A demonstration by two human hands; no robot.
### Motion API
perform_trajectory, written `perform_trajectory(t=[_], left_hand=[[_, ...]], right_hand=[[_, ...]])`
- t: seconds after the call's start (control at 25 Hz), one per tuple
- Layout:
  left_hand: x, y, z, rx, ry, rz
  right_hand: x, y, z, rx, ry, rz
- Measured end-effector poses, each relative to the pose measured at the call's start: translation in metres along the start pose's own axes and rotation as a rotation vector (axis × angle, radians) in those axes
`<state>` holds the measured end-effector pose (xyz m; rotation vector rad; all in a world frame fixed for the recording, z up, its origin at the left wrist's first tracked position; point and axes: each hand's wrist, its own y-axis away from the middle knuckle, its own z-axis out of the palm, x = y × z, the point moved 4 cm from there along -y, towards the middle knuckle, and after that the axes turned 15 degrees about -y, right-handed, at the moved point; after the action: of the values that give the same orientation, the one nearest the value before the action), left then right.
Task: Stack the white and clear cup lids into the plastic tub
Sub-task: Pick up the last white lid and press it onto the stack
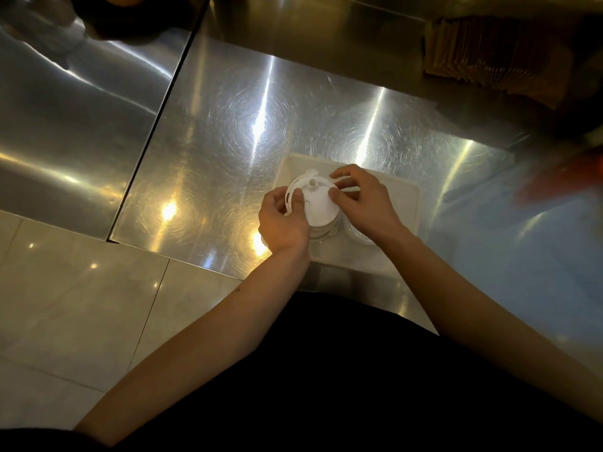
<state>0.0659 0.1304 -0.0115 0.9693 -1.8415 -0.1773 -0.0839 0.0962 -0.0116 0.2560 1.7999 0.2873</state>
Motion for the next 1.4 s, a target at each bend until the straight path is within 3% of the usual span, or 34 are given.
perform_trajectory(t=[0.16,0.92,1.4], left_hand=[[-0.0011,0.0006,0.0034,-0.084,-0.008,0.004],[0.0009,0.0053,0.0,-0.088,-0.111,0.133],[0.0004,0.0041,-0.0008,-0.109,-0.081,0.12]], right_hand=[[0.0001,0.0025,0.0019,0.011,-0.037,-0.035],[0.0073,0.0046,-0.0008,0.003,-0.061,-0.06],[0.0032,0.0087,0.0012,0.028,-0.02,-0.026]])
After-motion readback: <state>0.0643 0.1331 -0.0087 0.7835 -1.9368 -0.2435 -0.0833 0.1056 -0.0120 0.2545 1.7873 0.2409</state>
